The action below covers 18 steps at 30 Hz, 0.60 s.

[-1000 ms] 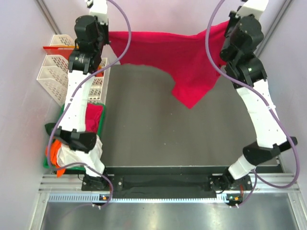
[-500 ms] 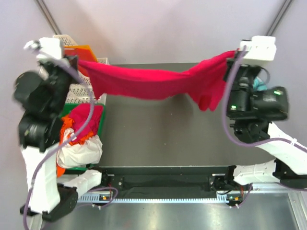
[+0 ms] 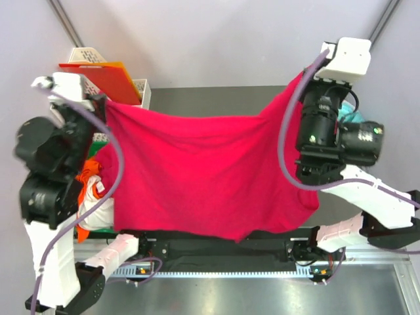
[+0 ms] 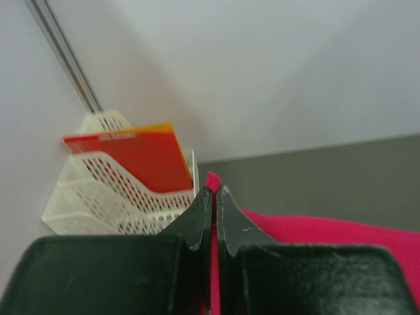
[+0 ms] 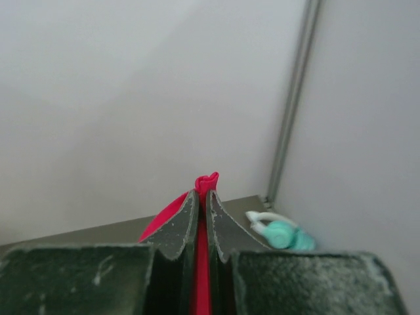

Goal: Fold and stack the t-shirts
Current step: Flatten the tshirt out

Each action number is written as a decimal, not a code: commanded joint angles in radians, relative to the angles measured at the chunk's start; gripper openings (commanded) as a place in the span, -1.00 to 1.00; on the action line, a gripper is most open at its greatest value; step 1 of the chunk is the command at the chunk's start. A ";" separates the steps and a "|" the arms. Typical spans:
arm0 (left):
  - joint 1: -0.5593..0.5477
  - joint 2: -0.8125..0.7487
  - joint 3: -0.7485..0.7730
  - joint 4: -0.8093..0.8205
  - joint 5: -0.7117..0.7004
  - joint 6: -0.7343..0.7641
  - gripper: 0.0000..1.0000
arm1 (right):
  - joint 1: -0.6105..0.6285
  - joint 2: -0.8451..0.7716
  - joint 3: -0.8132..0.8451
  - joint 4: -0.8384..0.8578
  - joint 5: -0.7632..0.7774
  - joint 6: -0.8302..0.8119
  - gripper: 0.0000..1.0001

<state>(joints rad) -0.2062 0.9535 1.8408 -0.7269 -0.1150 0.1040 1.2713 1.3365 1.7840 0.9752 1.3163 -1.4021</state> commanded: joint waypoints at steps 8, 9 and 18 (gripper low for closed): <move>0.004 0.062 -0.451 0.194 0.031 -0.038 -1.00 | -0.531 -0.155 -0.259 -0.998 -0.242 1.183 -1.00; 0.004 0.073 -0.471 0.211 0.034 -0.033 -1.00 | -0.561 -0.146 -0.271 -1.029 -0.296 1.228 -1.00; 0.004 0.290 -0.664 0.403 0.009 0.025 -1.00 | -0.774 0.093 -0.377 -1.089 -0.489 1.529 -1.00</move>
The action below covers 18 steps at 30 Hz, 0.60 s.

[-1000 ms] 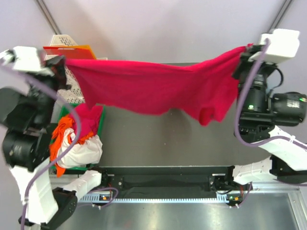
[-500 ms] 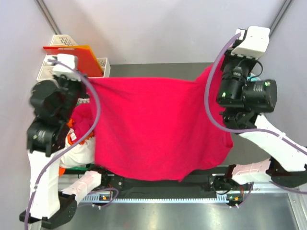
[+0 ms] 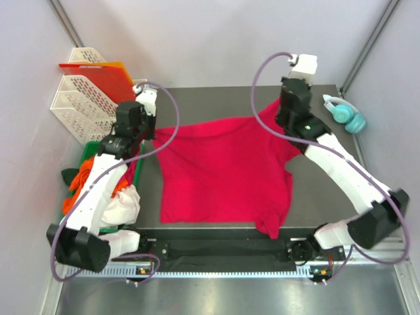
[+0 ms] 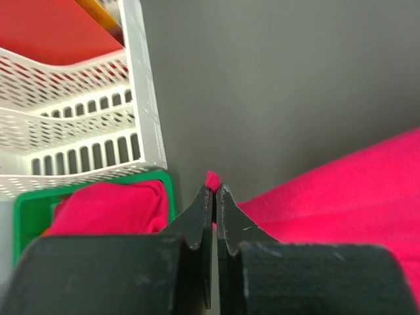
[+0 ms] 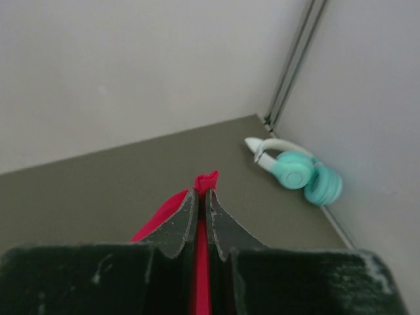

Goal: Fold and stack the t-shirts
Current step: Flatten the tshirt out

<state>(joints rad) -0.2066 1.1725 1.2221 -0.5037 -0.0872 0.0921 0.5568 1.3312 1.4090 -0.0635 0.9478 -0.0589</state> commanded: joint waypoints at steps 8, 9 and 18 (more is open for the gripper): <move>0.024 0.372 0.054 0.284 -0.098 0.070 -1.00 | -0.130 0.457 0.247 -0.081 -0.188 0.208 -1.00; 0.029 0.436 0.074 0.292 -0.101 0.069 -1.00 | -0.135 0.491 0.283 -0.097 -0.196 0.206 -1.00; 0.091 0.760 0.376 0.364 -0.187 0.047 -1.00 | -0.162 0.789 0.619 -0.166 -0.248 0.189 -1.00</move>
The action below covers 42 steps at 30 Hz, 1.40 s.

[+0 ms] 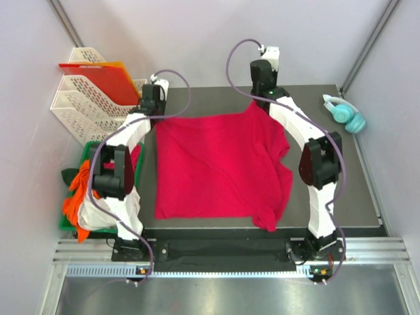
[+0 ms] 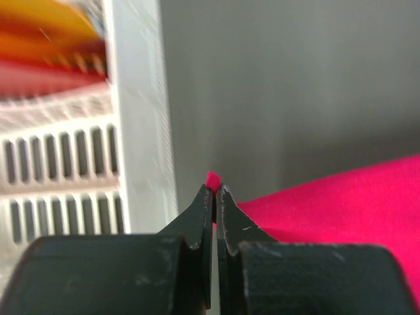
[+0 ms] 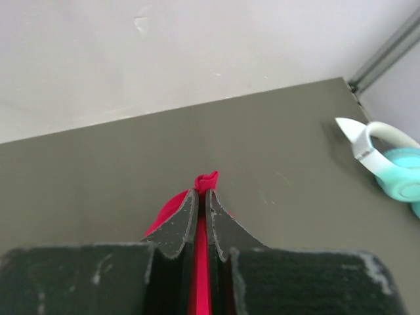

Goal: Fold and stack the t-shirts
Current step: Flatten the tshirt out

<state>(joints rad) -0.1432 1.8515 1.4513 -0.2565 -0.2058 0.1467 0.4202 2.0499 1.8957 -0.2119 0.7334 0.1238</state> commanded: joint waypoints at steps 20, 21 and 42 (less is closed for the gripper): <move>0.051 0.503 0.572 0.053 -0.129 -0.012 -1.00 | -0.087 0.441 0.511 -0.026 -0.146 0.020 -1.00; 0.051 0.511 0.587 0.054 -0.130 -0.012 -1.00 | -0.086 0.452 0.528 -0.024 -0.152 0.025 -1.00; 0.051 0.368 0.508 0.043 -0.110 -0.024 -1.00 | -0.051 0.150 0.285 -0.024 -0.094 -0.004 -1.00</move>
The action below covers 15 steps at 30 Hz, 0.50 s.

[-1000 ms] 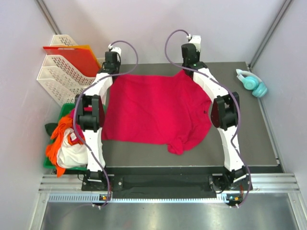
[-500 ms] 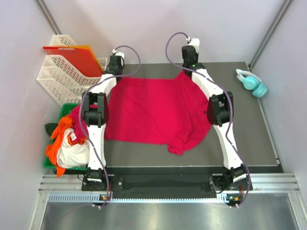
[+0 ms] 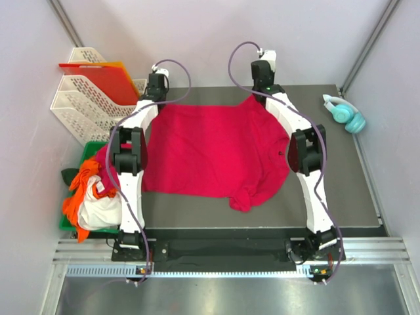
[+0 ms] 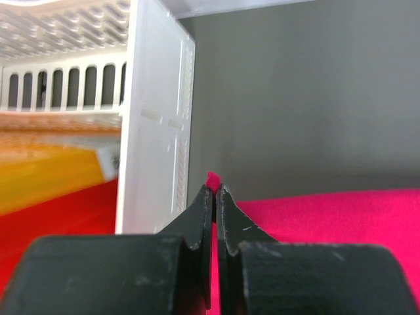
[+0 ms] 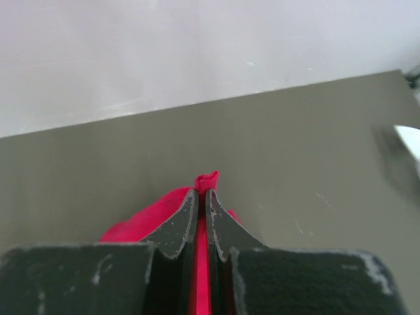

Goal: Fold and stack the t-shirts
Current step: Flatten the tshirt out, then fold the tshirt

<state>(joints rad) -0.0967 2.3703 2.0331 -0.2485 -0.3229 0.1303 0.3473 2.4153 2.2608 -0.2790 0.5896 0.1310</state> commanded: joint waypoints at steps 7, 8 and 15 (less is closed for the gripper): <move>0.005 -0.265 -0.229 0.066 0.018 -0.006 -1.00 | 0.081 -0.398 -0.302 0.057 0.119 0.004 -1.00; 0.005 -0.273 -0.244 0.069 0.018 -0.006 -1.00 | 0.090 -0.416 -0.351 0.055 0.127 0.018 -1.00; 0.008 -0.348 -0.381 0.087 0.015 0.002 -1.00 | 0.166 -0.554 -0.573 0.044 0.164 0.100 -1.00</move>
<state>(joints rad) -0.0967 2.1067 1.7180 -0.2153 -0.3115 0.1303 0.4763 1.9446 1.7840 -0.2420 0.7105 0.1608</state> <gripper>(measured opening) 0.022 0.016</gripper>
